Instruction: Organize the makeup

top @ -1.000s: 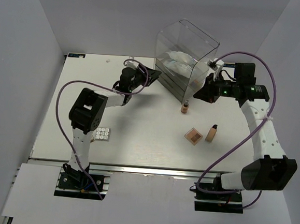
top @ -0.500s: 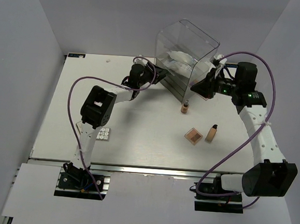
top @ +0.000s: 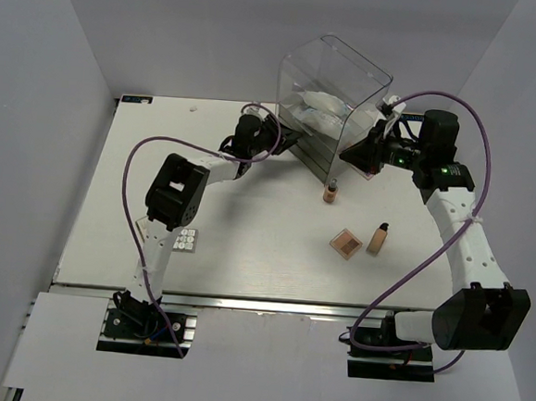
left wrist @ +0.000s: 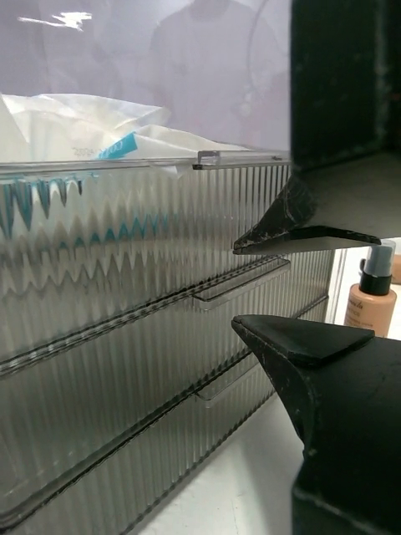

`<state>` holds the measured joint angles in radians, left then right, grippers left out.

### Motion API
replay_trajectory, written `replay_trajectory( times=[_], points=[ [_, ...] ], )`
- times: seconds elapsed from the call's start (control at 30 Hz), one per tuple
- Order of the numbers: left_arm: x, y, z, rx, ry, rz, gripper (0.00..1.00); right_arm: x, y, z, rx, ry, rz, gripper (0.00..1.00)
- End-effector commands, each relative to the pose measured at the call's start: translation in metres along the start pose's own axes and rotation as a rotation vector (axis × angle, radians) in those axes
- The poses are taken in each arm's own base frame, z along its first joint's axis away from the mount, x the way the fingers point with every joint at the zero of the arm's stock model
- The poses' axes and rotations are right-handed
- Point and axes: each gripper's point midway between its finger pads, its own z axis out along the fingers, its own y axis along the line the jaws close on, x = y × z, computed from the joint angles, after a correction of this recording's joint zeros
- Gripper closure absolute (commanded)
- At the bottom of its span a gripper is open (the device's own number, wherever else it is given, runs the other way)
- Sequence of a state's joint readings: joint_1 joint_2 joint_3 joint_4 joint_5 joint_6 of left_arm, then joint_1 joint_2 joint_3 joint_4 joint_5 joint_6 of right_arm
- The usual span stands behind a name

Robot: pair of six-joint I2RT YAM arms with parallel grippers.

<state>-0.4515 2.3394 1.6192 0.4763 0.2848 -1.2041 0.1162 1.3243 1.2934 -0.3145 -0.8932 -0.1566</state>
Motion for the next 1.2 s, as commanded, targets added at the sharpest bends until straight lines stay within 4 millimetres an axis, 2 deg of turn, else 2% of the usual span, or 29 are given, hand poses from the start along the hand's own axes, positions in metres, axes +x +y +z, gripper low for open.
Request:
replay_trajectory(
  times=[0.0,0.1,0.27,0.37,0.4,0.47,0.53,0.57,0.6,0.63,0.67,0.7,0.73,0.77,0.8,0.83,0.87,0.9,0.97,1.0,1.03,1.07,1.17],
  points=[
    [-0.002,-0.009,0.006,0.014,0.001,0.034,0.55,-0.006,-0.002,0.002,-0.006,-0.025,-0.014,0.8],
    [-0.001,-0.005,0.011,0.012,0.003,0.03,0.59,-0.006,-0.002,0.003,-0.007,-0.029,-0.007,0.79],
    [0.001,0.0,0.015,0.021,0.006,0.02,0.7,-0.006,-0.004,0.003,-0.001,-0.031,0.002,0.79],
    [0.001,-0.001,0.015,0.035,0.005,0.022,0.79,-0.006,-0.003,0.003,0.0,-0.032,0.004,0.79],
    [-0.001,-0.003,0.014,0.04,0.001,0.025,0.88,-0.005,-0.004,0.003,0.001,-0.031,0.006,0.8],
    [-0.003,-0.004,0.012,0.045,-0.006,0.026,0.98,-0.005,-0.003,0.003,0.002,-0.032,0.009,0.8],
    [-0.008,-0.013,0.006,0.063,-0.025,0.033,1.0,-0.004,-0.003,0.003,0.005,-0.03,0.01,0.8],
    [-0.007,-0.007,0.002,0.048,-0.027,0.029,1.0,-0.003,-0.003,0.002,0.008,-0.029,0.011,0.8],
    [-0.015,-0.005,-0.003,0.043,-0.049,0.028,1.0,-0.002,-0.004,0.002,0.01,-0.027,0.012,0.8],
    [-0.021,-0.017,-0.01,0.066,-0.067,0.035,1.0,-0.002,-0.003,0.002,0.011,-0.027,0.012,0.79],
    [-0.019,-0.006,-0.017,0.043,-0.068,0.031,1.0,-0.001,-0.003,0.002,0.011,-0.023,0.012,0.79],
    [-0.027,-0.007,-0.023,0.045,-0.084,0.034,1.0,-0.001,-0.003,0.001,0.012,-0.023,0.012,0.79],
    [-0.032,-0.017,-0.031,0.059,-0.097,0.043,1.0,0.0,-0.003,0.002,0.012,-0.021,0.012,0.8],
    [-0.035,-0.016,-0.038,0.055,-0.102,0.05,1.0,0.002,-0.003,0.002,0.013,-0.017,0.018,0.8],
    [-0.035,-0.004,-0.046,0.032,-0.105,0.047,1.0,0.003,-0.003,0.001,0.014,-0.016,0.017,0.79],
    [-0.039,-0.013,-0.055,0.045,-0.112,0.055,1.0,0.004,-0.003,0.002,0.016,-0.014,0.017,0.79],
    [-0.043,-0.01,-0.062,0.037,-0.119,0.064,1.0,0.005,-0.005,0.002,0.018,-0.011,0.02,0.79],
    [-0.038,0.002,-0.069,0.011,-0.108,0.059,1.0,0.006,-0.005,0.002,0.019,-0.007,0.023,0.79],
    [-0.037,-0.003,-0.08,0.015,-0.103,0.079,1.0,0.009,-0.006,0.003,0.022,-0.001,0.026,0.78],
    [-0.033,0.007,-0.085,-0.012,-0.093,0.075,0.95,0.012,-0.007,0.003,0.024,0.007,0.028,0.75],
    [-0.033,0.009,-0.088,-0.018,-0.092,0.077,0.88,0.014,-0.008,0.003,0.026,0.013,0.029,0.71],
    [-0.032,0.006,-0.09,-0.018,-0.089,0.089,0.73,0.017,-0.009,0.004,0.029,0.021,0.034,0.61],
    [-0.03,0.008,-0.093,-0.03,-0.079,0.1,0.54,0.027,-0.013,0.004,0.042,0.051,0.035,0.45]
  ],
)
